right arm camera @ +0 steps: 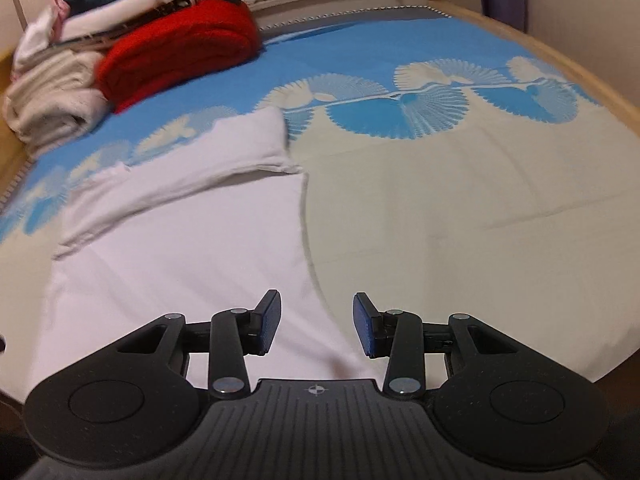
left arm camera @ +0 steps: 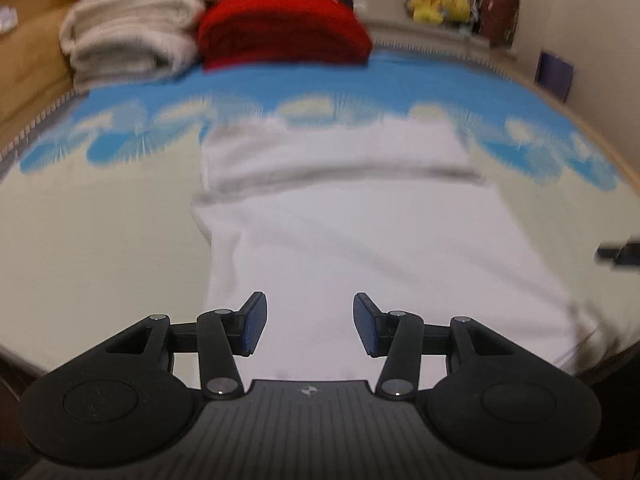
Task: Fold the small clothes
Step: 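Open both grippers and raise them above the folded shirt, then lower both grippers to the shirt hem and close on it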
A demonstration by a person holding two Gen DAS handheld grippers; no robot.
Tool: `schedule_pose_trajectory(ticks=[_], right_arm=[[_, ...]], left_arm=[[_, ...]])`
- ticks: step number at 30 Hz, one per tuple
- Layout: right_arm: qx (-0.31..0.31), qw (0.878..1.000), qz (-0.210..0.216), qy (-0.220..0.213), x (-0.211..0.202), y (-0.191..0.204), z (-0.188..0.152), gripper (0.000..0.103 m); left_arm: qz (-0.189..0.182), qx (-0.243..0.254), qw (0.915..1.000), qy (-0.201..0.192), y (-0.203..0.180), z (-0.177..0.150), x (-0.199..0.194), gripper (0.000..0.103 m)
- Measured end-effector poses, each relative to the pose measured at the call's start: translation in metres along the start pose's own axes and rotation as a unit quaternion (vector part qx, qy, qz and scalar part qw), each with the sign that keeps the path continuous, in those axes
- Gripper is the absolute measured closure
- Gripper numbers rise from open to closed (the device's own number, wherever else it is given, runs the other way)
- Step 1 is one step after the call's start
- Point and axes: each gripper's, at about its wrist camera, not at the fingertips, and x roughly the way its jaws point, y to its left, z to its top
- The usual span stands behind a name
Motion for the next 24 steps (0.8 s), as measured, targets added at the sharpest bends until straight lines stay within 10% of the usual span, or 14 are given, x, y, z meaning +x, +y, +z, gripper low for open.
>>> schedule_pose_trajectory(ticks=[9, 17, 24], right_arm=[[0.026, 0.999, -0.019, 0.028, 0.026, -0.014, -0.005, 0.061], [0.06, 0.996, -0.02, 0.056, 0.037, -0.03, -0.006, 0.054], [0.057, 0.992, -0.027, 0.11, 0.059, -0.029, -0.013, 0.053]], left_arm=[[0.006, -0.068, 0.9965, 0.05, 0.04, 0.005, 0.034, 0.051], [-0.027, -0.243, 0.963, 0.114, 0.115, -0.003, 0.053, 0.048], [-0.019, -0.265, 0.9549, 0.133, 0.126, -0.013, 0.059, 0.046]])
